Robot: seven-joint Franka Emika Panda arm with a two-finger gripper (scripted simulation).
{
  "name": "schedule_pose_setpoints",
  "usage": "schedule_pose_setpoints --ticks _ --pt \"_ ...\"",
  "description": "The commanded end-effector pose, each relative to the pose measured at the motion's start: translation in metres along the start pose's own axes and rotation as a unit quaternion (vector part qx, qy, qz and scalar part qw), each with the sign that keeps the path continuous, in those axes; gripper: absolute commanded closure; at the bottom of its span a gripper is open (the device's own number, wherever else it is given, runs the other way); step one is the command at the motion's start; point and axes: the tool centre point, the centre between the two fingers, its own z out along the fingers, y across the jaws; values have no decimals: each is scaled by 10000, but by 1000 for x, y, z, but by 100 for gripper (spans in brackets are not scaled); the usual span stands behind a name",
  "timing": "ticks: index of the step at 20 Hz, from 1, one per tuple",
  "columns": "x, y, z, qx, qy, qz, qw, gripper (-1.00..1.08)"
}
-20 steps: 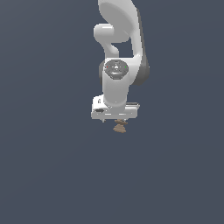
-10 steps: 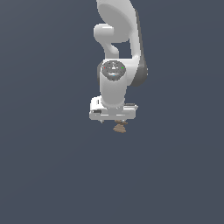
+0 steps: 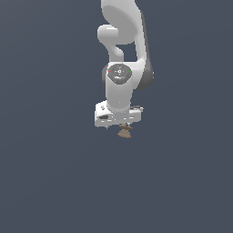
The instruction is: Pick up the object and move it to a goal position.
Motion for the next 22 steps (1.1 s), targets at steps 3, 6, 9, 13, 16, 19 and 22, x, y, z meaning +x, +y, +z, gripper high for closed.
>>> schedule_pose_setpoints --ticks 3,6,9,13,16,19,22 --pt "-3 -4 4 -9 16 -497 9988 -92" --pt "-6 -7 8 -16 30 -916 9958 -92" --pt "-8 -10 11 -24 45 -1364 9906 -92" --pt "-12 -15 16 -36 67 -1958 9806 -92" --pt "-15 -19 19 -46 83 -2400 9707 -92" --pt "-18 -23 23 -56 100 -2839 9588 -92" --pt "-21 -27 26 -67 118 -3273 9448 -92"
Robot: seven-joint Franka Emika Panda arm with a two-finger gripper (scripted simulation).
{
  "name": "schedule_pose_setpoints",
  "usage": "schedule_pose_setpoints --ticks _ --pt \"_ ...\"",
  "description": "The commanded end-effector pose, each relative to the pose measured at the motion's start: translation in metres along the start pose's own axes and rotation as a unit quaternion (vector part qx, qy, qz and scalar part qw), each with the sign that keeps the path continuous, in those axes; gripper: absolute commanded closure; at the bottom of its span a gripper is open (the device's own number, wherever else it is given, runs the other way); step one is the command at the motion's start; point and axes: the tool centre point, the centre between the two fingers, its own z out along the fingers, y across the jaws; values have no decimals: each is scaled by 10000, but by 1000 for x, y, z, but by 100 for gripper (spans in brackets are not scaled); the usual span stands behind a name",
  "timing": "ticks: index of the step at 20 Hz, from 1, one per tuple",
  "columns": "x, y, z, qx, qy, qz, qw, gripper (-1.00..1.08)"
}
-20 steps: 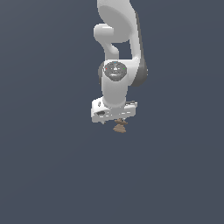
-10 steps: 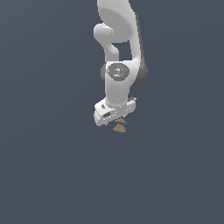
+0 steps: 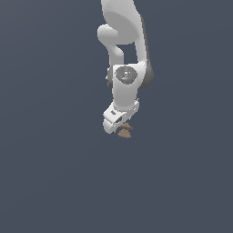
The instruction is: Pick up the object and move it to a goal position.
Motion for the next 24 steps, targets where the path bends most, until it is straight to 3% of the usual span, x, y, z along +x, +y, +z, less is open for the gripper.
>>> schedule_pose_setpoints --ticks 1,7,14,24 --pt "0 -4 2 -11 15 -389 9992 -92" --pt "0 -15 8 -39 52 -1301 9915 -92" --pt "-1 -26 13 -74 90 -2237 9746 -92" --pt "-1 -35 17 -104 119 -2921 9563 -92"
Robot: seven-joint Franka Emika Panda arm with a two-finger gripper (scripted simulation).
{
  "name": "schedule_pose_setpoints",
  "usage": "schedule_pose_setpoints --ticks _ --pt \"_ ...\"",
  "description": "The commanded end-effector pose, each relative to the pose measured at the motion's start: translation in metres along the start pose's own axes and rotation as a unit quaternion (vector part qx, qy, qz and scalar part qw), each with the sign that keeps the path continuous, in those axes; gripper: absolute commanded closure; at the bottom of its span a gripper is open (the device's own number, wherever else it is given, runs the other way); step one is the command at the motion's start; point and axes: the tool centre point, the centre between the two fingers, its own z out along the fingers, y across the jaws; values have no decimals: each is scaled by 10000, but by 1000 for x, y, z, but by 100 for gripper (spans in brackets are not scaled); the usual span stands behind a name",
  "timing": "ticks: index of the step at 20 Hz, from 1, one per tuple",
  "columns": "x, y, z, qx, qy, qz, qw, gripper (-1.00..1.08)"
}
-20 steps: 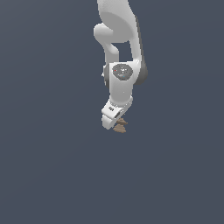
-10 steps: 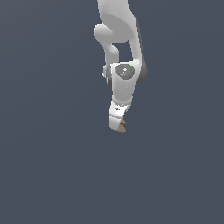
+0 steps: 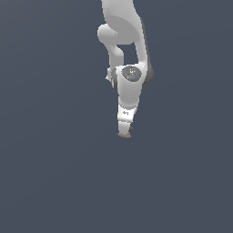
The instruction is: Pick up the object and move it to a goal position.
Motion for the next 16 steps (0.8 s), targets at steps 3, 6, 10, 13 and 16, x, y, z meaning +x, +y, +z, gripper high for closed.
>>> schedule_pose_setpoints --ticks 3,6,10,13,16 --pt "1 -1 1 -7 5 -134 9999 -92" --pt "1 -1 1 -5 4 -113 9999 -92" --pt "1 -1 9 -5 5 -116 9999 -92" --pt "1 -2 21 -5 6 -127 9999 -92" --pt "1 -2 37 -5 6 -133 9999 -92"
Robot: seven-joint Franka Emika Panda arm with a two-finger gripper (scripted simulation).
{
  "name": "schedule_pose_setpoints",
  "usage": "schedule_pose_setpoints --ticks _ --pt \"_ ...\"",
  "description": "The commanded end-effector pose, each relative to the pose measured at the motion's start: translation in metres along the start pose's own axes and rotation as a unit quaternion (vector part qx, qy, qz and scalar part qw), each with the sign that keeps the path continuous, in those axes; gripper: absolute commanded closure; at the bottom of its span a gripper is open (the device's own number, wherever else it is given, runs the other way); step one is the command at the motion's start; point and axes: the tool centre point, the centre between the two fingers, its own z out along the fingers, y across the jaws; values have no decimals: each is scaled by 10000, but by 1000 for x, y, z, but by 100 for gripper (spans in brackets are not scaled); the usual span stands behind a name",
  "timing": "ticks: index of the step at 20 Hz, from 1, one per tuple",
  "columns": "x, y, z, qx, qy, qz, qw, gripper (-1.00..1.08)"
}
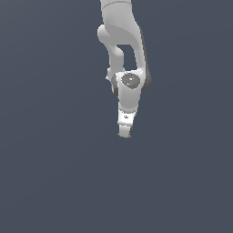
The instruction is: Pick up the object and move it to a goal position.
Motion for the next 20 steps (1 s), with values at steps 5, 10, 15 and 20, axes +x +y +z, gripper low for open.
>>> schedule_pose_setpoints --ticks 5,10,15,20 --pt "0 0 21 0 -1 -10 10000 -92" --pt "0 0 22 0 -1 -10 10000 108" --pt "0 0 22 0 -1 -10 10000 108" --pt "0 0 20 -3 -2 -11 10000 108"
